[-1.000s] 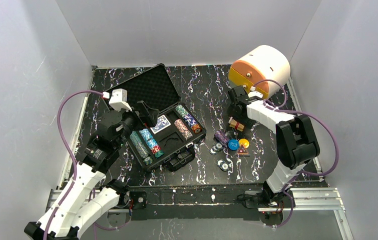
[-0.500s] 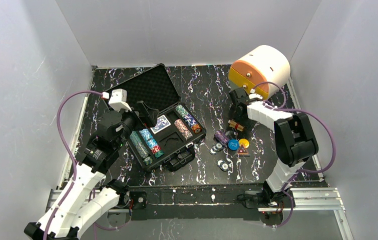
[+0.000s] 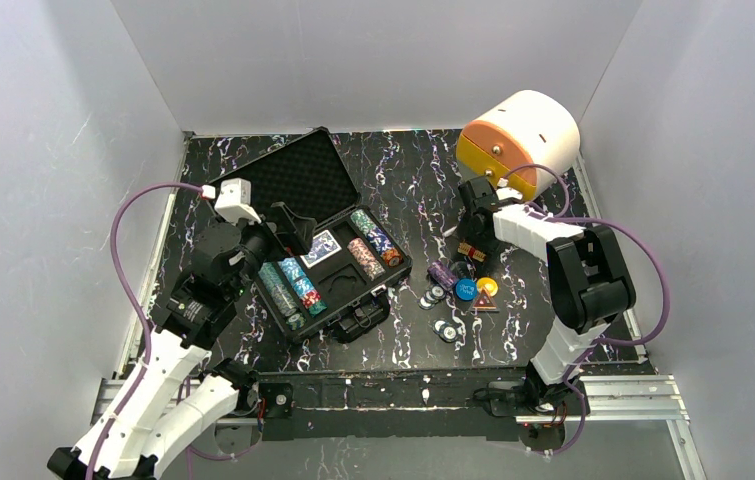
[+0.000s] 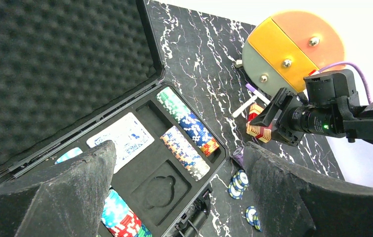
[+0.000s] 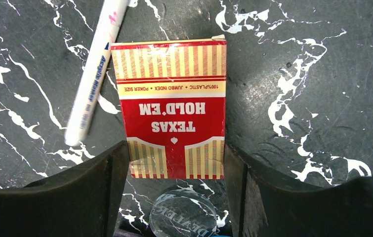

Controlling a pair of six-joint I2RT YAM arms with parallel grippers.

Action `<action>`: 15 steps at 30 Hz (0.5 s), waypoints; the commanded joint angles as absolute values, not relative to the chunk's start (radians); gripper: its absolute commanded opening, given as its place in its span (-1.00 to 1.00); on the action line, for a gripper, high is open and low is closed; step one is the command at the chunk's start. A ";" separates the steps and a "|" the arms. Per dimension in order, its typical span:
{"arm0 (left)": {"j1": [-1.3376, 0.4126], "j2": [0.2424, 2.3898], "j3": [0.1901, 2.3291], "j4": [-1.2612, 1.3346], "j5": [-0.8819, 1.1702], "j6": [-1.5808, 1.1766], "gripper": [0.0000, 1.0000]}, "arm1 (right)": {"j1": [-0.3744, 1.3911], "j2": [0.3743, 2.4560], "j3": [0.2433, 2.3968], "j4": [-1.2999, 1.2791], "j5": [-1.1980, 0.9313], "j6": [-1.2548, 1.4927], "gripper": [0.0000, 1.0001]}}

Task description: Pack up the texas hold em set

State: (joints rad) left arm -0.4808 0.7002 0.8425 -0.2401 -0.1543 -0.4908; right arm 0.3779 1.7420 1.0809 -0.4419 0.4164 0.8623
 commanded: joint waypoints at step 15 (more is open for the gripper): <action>-0.480 0.697 0.875 -0.253 -0.182 -0.475 0.96 | 0.358 1.837 1.087 -0.449 0.424 0.888 0.61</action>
State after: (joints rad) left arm -0.4808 0.6930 0.8425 -0.2470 -0.1677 -0.4896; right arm 0.3748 1.7805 1.0924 -0.4248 0.4206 0.8680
